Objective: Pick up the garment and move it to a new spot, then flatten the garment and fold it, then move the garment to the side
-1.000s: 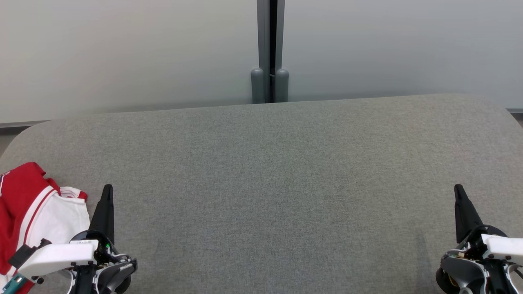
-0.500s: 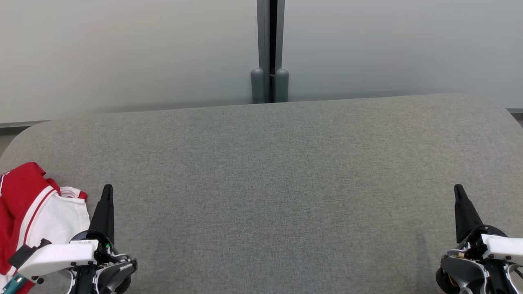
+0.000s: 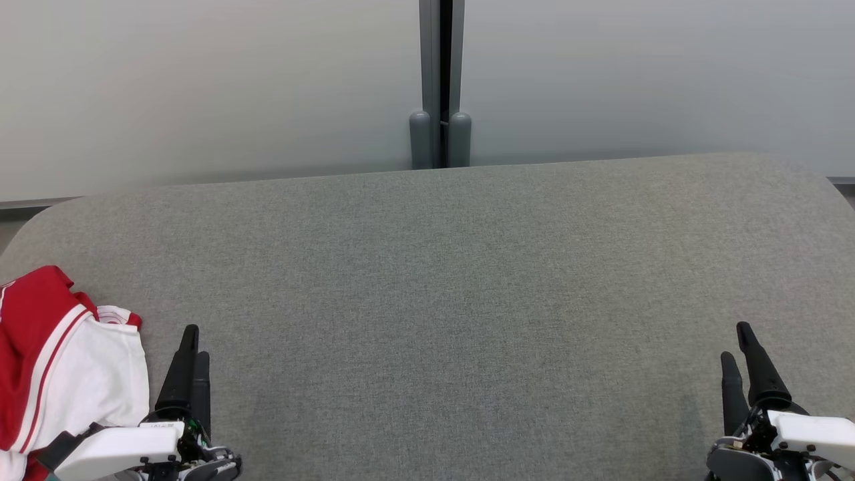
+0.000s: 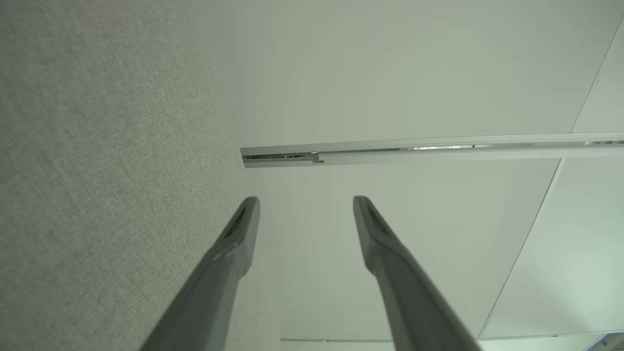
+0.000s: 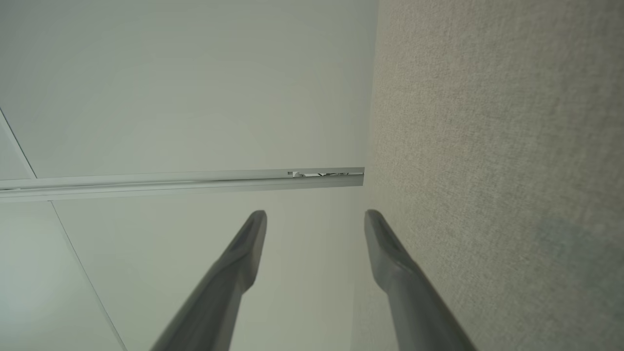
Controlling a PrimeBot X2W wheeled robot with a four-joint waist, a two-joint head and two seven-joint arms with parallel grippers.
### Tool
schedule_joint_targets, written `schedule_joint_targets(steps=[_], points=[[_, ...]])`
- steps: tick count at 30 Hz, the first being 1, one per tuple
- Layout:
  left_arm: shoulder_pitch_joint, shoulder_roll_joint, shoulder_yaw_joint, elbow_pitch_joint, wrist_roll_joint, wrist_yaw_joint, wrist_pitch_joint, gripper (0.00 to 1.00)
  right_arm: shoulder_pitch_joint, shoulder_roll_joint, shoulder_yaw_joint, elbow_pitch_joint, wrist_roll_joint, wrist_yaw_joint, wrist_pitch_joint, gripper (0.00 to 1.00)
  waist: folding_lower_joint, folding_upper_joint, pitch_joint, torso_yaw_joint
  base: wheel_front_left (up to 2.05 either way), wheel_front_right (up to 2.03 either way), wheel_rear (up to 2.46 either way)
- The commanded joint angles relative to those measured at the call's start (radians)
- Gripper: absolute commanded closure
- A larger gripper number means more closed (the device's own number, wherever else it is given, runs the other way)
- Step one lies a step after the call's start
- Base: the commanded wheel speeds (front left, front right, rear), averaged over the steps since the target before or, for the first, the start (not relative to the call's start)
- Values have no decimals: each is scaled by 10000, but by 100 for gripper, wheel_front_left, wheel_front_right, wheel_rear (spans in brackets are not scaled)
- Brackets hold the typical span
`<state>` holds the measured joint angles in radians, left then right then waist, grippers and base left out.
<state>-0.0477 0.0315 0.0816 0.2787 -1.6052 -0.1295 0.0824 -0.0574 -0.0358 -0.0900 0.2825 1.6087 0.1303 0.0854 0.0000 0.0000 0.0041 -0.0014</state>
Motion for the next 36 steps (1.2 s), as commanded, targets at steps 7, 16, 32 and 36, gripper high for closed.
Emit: schedule_joint_targets(steps=[7, 16, 32, 36], points=[[-179, 163, -9, -373, 1484, -2, -379, 0, -153, -81, 17, -299, -1287, 3, -409, 0, 0, 0, 12, -8, 0, 0, 0], [-75, 115, 82, -721, 3822, -4, -774, 0, -57, -95, 201, -749, -3659, 3, -807, 0, 0, 0, 36, -17, 0, 0, 0], [104, 139, -45, -1432, 6930, 157, -1388, 0, 65, -116, 685, -1295, -6621, 3, -1424, 0, 0, 0, 74, -44, 0, 0, 0], [132, 144, -108, -1532, 7505, 164, -1526, 0, 103, -122, 764, -1388, -7185, 3, -1557, 0, 0, 0, 78, -38, 0, 0, 0]])
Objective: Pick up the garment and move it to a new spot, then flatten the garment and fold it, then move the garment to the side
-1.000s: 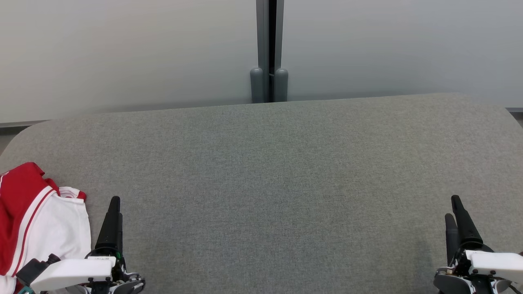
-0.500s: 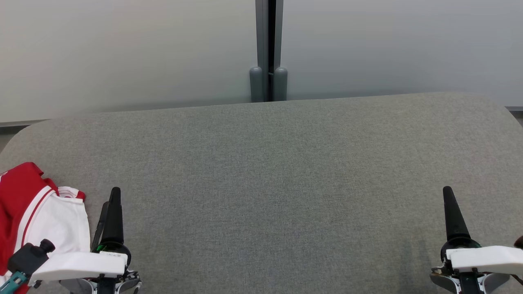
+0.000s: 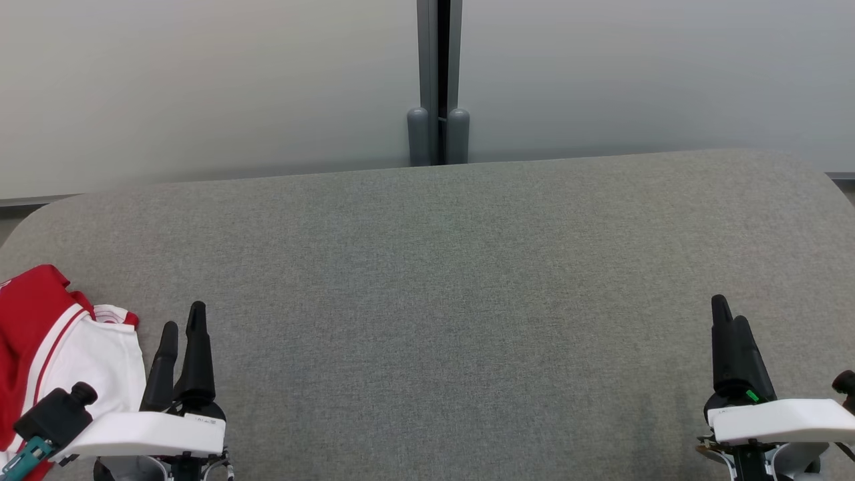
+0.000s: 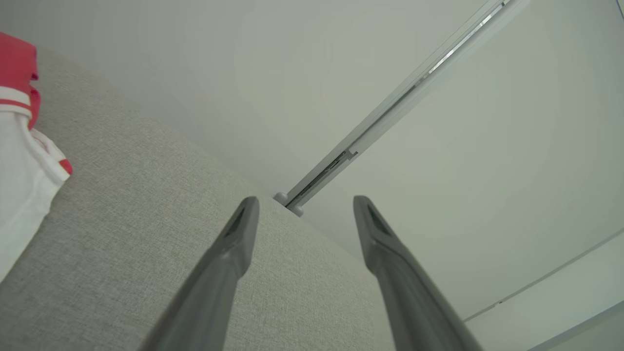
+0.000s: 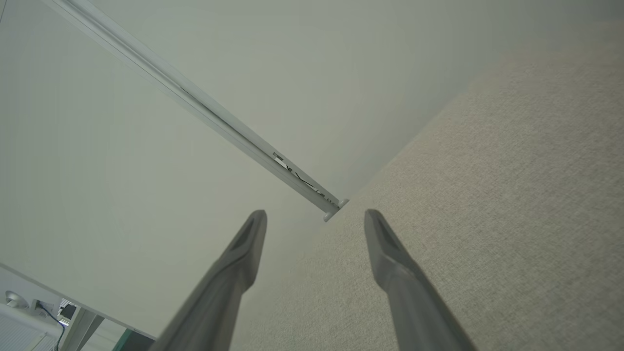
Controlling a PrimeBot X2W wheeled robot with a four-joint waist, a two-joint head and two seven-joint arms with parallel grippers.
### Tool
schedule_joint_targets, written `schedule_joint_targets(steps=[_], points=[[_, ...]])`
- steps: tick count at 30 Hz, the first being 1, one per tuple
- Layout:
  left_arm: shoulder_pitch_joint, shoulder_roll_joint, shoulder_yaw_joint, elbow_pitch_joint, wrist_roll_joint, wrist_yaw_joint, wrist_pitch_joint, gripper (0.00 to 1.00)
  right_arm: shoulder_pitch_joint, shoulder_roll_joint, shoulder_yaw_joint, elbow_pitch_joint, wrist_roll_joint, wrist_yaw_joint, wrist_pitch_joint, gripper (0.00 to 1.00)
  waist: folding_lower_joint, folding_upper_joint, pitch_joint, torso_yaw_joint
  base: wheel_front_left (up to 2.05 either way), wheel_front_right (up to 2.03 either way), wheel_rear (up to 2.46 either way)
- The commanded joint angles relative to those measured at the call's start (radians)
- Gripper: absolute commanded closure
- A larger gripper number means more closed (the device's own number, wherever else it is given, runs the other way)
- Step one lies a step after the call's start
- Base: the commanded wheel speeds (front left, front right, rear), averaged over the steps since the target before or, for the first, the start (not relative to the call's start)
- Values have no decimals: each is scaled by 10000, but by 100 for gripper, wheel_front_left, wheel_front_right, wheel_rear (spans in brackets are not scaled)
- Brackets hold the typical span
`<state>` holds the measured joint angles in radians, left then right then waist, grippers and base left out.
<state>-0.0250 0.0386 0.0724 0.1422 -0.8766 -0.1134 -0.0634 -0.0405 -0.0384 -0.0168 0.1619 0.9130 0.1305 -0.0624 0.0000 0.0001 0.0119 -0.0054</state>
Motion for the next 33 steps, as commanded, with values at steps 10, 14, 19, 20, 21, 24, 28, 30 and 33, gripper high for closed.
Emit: schedule_joint_targets(steps=[10, 14, 19, 20, 21, 24, 28, 30, 33], points=[[-109, 86, -187, -424, 1692, 107, -423, 0, -25, -106, 222, -410, -1645, 2, -435, 0, 0, -1, 75, 28, 0, 0, 0], [-89, 90, -228, -484, 2168, 135, -542, 0, 6, -110, 305, -470, -2114, 2, -559, 0, 0, -1, 66, 33, 0, 0, 0], [-25, 94, -248, -508, 2626, 128, -651, 0, 59, -111, 378, -477, -2585, 2, -670, 0, 0, -1, 37, 25, 0, 0, 0], [-13, 95, -258, -509, 2712, 114, -684, 0, 73, -110, 406, -449, -2700, 2, -697, 0, 0, -1, 32, 24, 0, 0, 0], [-1, 96, -274, -524, 2775, 86, -720, 0, 75, -109, 430, -428, -2804, 2, -730, 0, 0, -1, 27, 22, 0, 0, 0], [45, 100, -304, -561, 3068, 23, -795, 0, 83, -110, 491, -409, -3114, 2, -813, 0, 0, -1, 12, 17, 0, 0, 0], [101, 103, -334, -543, 3440, -32, -902, 0, 131, -113, 581, -412, -3523, 2, -920, 0, 0, -1, -33, 0, 0, 0, 0], [89, 105, -342, -543, 3641, -45, -957, 0, 115, -113, 664, -432, -3780, 2, -966, 0, 0, -1, -28, -13, 0, 0, 0], [91, 107, -354, -563, 3944, -54, -1027, 0, 60, -117, 692, -531, -4145, 2, -1047, 0, 0, -1, -13, -42, 0, 0, 0]])
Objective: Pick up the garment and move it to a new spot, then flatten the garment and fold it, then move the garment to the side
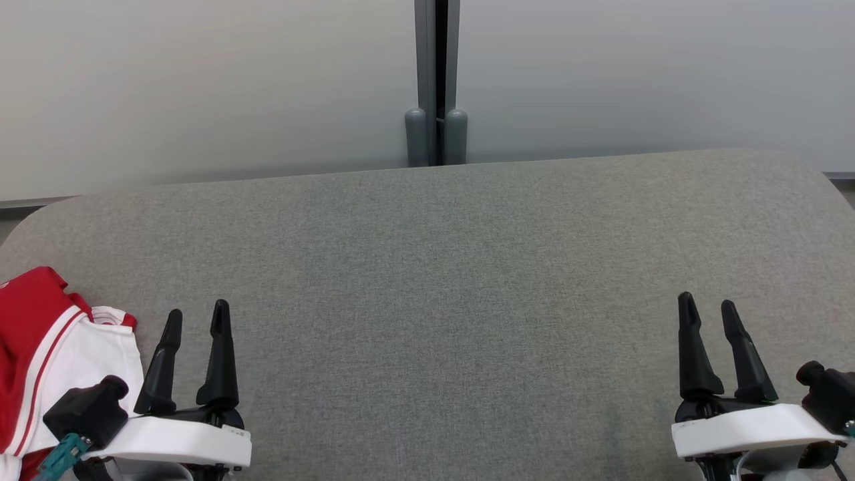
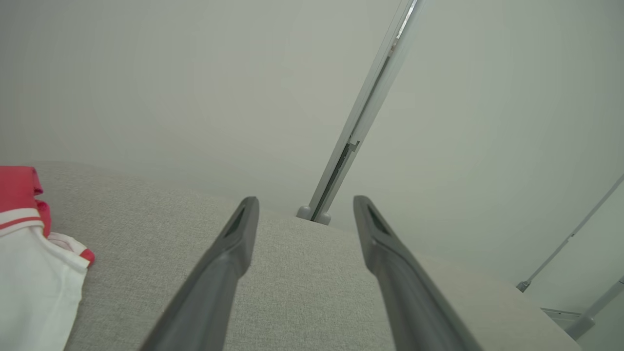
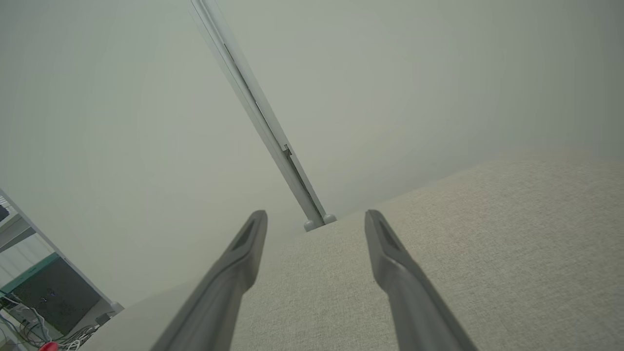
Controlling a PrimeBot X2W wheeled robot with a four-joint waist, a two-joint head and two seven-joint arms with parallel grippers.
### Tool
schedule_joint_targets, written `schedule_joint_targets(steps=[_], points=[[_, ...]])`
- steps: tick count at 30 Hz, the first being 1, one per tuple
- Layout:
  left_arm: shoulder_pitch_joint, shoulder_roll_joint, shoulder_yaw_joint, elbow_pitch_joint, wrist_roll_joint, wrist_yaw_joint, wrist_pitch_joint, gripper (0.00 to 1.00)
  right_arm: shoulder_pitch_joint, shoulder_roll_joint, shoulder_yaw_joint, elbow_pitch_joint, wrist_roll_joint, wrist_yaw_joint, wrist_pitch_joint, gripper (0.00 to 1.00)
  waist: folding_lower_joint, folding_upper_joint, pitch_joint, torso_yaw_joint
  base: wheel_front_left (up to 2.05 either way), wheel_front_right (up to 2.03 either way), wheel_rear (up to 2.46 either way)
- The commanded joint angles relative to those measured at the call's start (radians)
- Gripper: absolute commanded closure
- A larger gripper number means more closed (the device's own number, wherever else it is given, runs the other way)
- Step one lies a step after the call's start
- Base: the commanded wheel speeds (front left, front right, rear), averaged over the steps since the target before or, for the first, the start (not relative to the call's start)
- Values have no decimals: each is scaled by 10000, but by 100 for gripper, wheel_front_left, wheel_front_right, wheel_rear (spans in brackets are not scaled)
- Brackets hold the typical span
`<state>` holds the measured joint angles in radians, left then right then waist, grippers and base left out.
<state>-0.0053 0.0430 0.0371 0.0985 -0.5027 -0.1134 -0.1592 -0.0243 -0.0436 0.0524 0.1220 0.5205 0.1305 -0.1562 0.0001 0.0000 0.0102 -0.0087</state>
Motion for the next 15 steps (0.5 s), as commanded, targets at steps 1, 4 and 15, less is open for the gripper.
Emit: schedule_joint_targets(steps=[1, 4, 15], points=[[-96, 63, -17, -128, 297, -53, -99, 0, -104, -67, -53, -175, -307, 2, -132, 0, -1, 0, 4, -19, 0, 0, 0], [-61, 66, -41, -132, 579, -50, -165, 0, -44, -64, -148, -298, -663, 2, -201, 0, -1, 0, -7, -40, 0, 0, 0], [-28, 73, -28, -169, 1501, 125, -414, 0, 68, -75, 359, -638, -1673, 2, -451, 0, -1, 0, -21, -56, 0, 0, 0]])
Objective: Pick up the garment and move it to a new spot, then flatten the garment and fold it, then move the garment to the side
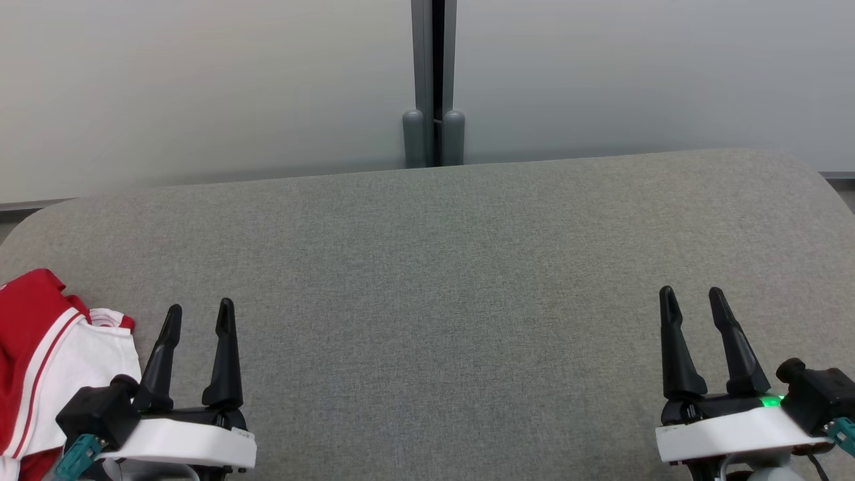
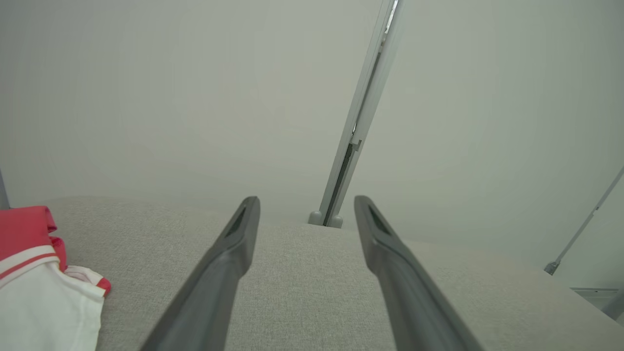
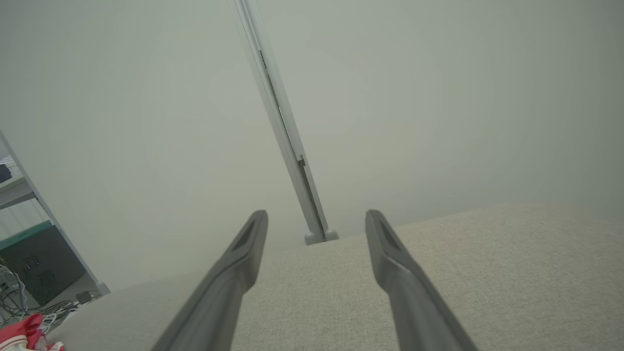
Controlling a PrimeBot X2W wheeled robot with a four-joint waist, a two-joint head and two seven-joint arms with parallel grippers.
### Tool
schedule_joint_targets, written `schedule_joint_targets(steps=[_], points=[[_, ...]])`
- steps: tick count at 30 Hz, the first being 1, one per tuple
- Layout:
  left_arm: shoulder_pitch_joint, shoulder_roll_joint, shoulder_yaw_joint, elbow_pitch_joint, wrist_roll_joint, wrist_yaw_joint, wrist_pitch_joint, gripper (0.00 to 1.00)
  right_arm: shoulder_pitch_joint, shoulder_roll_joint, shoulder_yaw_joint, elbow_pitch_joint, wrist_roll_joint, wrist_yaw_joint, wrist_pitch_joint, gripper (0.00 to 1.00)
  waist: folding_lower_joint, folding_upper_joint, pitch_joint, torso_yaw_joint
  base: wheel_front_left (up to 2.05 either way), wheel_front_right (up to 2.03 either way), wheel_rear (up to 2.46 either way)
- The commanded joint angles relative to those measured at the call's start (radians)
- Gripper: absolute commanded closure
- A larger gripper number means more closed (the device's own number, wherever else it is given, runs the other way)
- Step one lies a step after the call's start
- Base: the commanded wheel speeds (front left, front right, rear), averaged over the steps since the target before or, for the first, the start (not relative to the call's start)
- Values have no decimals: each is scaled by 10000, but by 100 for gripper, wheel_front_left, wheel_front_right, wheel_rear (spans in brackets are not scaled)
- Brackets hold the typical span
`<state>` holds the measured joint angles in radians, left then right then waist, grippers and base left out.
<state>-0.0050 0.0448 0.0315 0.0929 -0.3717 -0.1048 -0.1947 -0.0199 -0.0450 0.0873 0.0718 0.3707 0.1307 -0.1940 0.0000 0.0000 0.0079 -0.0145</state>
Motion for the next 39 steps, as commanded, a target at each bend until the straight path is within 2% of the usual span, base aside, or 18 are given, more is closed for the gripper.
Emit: schedule_joint_targets(steps=[1, 30, 39], points=[[-27, 56, 27, -123, 262, 74, -84, 0, 36, -58, 26, -155, -271, 0, -104, 0, 0, 0, 5, 4, 0, 0, 0], [138, 76, -121, -57, 2507, -131, -635, 0, 328, -69, -255, 171, -2494, 0, -658, 0, 0, 0, 68, 60, 0, 0, 0], [205, 78, -168, 210, 2602, -182, -703, 0, 385, -71, -219, 612, -2759, 0, -732, 0, 0, 0, -47, 27, 0, 0, 0]])
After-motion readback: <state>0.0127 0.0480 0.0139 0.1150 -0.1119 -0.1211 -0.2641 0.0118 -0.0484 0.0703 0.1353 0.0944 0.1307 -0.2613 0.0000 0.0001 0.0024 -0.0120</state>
